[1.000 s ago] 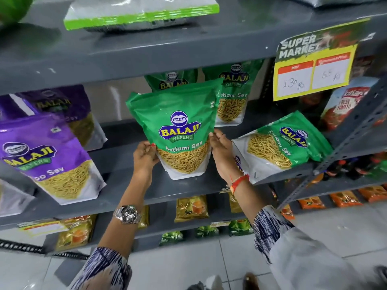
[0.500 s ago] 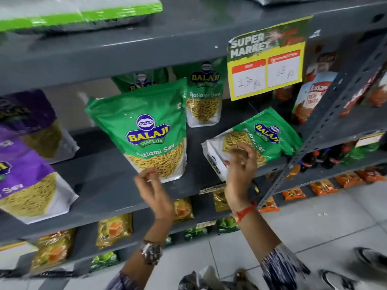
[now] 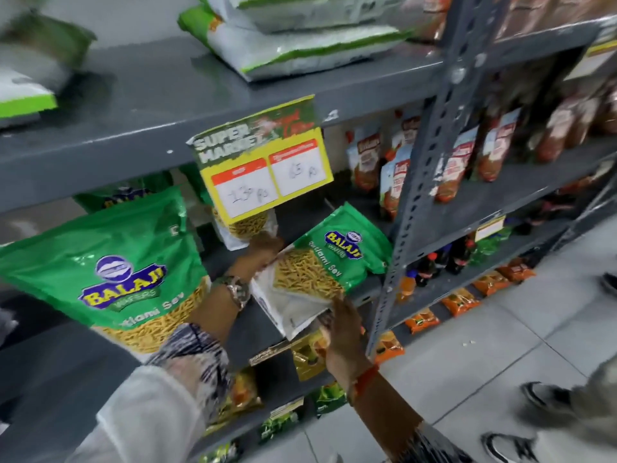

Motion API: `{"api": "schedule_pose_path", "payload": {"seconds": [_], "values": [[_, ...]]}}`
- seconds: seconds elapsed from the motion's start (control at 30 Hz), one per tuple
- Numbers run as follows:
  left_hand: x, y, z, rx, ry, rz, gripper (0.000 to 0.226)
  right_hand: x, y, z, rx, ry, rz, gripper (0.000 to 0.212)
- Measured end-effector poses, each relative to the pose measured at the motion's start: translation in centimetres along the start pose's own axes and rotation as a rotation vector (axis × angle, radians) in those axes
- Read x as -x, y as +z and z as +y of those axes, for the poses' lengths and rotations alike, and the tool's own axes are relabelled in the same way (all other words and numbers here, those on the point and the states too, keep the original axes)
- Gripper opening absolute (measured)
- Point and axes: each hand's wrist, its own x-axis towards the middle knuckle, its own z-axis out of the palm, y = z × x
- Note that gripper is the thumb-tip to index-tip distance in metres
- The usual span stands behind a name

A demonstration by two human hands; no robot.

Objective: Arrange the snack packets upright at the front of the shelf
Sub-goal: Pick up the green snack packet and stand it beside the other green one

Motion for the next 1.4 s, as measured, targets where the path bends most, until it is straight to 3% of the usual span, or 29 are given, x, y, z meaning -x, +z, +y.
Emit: {"api": "schedule_pose_path", "payload": {"seconds": [0.1, 0.17, 0.27, 0.5, 0.67, 0.8, 0.9, 1.03, 1.17, 1.4], "values": [[-0.4, 0.1, 0.2, 0.224, -0.033, -0.123, 0.025, -0.1, 0.0, -0.9, -0.027, 0.092, 0.025, 0.029], [-0.5, 0.4, 0.1, 0.266, -0.033, -0.122, 0.029, -0.2, -0.3, -1.3, -0.026, 0.131, 0.013, 0.025], [0.0, 0.9, -0.2, 0.281, -0.026, -0.059, 0.033, -0.6, -1.1, -1.3, 0.004, 0.124, -0.001, 0.023], [3.8, 2.5, -3.4, 0.248, -0.019, 0.141, 0.019, 0.2, -2.9, -2.0, 0.127, 0.149, 0.059, 0.026], [9.3, 3.9, -4.8, 0.419, -0.101, 0.302, 0.023, 1.8, -3.8, -2.6, 0.231, 0.02, 0.076, 0.021], [14.6, 4.2, -5.7, 0.646, -0.177, 0.327, 0.027, 3.5, -4.5, -2.9, 0.188, -0.108, 0.065, 0.023], [18.2, 3.8, -5.7, 0.795, -0.122, 0.313, 0.025, 5.0, -5.5, -3.1, 0.21, -0.169, -0.002, 0.024], [21.8, 3.4, -5.6, 0.899, -0.064, 0.285, 0.029, 7.1, -6.4, -3.2, 0.213, -0.209, -0.062, 0.03], [23.8, 3.5, -6.1, 0.951, -0.046, 0.301, 0.029, 8.5, -7.5, -3.1, 0.22, -0.267, -0.105, 0.016], [23.6, 4.1, -6.1, 0.964, -0.049, 0.305, 0.024, 7.8, -8.2, -2.9, 0.271, -0.327, -0.137, 0.025]]}}
